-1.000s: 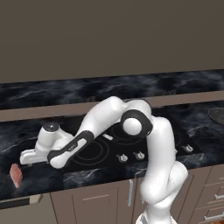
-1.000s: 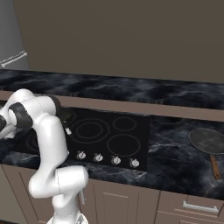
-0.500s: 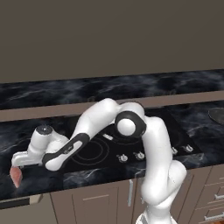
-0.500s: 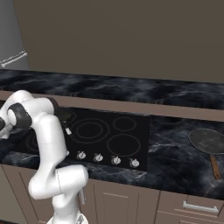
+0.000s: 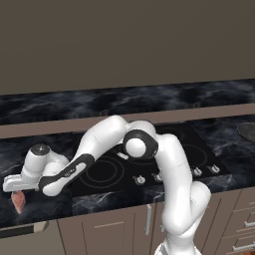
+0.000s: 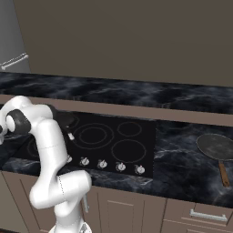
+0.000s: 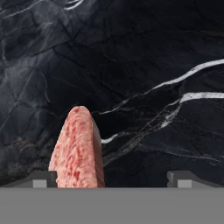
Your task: Place both pans onto different burners. Then place the lemon and the steak on different pans.
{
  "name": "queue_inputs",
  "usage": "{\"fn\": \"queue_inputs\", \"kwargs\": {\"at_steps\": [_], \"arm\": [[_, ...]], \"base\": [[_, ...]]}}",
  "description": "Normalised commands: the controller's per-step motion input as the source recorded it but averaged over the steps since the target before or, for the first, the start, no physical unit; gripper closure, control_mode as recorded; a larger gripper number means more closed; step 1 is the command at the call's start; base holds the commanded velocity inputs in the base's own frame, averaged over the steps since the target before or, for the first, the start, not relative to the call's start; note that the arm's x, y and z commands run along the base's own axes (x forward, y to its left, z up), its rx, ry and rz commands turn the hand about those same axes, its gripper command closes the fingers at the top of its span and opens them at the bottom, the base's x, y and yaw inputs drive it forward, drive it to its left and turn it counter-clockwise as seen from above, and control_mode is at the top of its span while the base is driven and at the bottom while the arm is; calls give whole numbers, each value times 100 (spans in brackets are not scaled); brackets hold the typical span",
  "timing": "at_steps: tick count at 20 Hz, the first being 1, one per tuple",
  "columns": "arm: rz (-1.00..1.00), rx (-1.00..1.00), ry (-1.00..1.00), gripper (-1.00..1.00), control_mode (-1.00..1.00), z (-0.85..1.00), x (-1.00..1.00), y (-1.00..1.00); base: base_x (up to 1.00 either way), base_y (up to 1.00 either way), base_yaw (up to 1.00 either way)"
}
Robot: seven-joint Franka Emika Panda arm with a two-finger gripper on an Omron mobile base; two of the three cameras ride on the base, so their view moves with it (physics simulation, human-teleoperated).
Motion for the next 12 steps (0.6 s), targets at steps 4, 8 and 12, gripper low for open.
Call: {"fn": "queue_inputs", "kwargs": {"at_steps": [4, 8, 12], "arm": [[0, 0, 2, -100, -100, 0, 0, 29], [0, 0, 2, -100, -100, -1, 0, 22], [0, 0, 5, -100, -100, -16, 0, 16]], "base": [[0, 0, 0], [0, 0, 0], [0, 0, 0]]}}
